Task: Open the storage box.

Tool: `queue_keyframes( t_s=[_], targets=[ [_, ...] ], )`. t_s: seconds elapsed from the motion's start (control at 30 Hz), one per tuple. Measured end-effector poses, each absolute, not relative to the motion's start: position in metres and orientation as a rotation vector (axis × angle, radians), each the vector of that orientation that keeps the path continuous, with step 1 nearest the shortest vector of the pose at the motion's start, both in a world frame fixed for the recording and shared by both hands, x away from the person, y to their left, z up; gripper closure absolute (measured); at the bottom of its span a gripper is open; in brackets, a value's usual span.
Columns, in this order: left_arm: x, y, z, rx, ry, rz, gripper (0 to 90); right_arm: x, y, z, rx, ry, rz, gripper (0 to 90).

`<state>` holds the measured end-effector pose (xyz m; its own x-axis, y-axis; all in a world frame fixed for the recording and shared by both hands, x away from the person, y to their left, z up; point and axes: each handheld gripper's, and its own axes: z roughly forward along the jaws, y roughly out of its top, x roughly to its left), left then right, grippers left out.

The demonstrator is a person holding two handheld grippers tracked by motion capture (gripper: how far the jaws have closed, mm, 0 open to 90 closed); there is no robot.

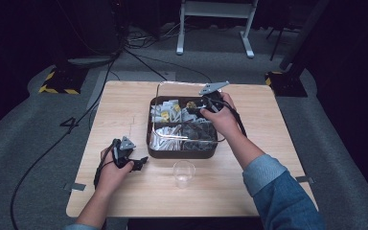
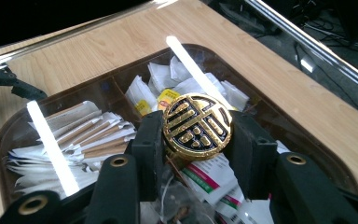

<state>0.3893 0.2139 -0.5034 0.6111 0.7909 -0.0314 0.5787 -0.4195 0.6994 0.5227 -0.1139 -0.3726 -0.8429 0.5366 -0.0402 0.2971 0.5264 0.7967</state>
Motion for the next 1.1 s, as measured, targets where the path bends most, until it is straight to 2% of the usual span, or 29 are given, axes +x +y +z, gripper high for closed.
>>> queue_keyframes(
  t_s=[0.43, 0.77, 1.1],
  targets=[
    [0.390, 0.214, -0.503, 2.152, 1.070, 0.401, 21.6, 0.503, -0.158, -0.348, 0.713, 2.451, 1.204, 58.7],
    [0.390, 0.214, -0.503, 2.153, 1.070, 0.401, 21.6, 0.481, -0.203, -0.349, 0.793, 2.410, 1.171, 58.7],
    [0.390, 0.214, -0.503, 2.156, 1.071, 0.408, 21.6, 0.474, -0.251, -0.352, 0.864, 2.383, 1.150, 58.7]
  ],
)
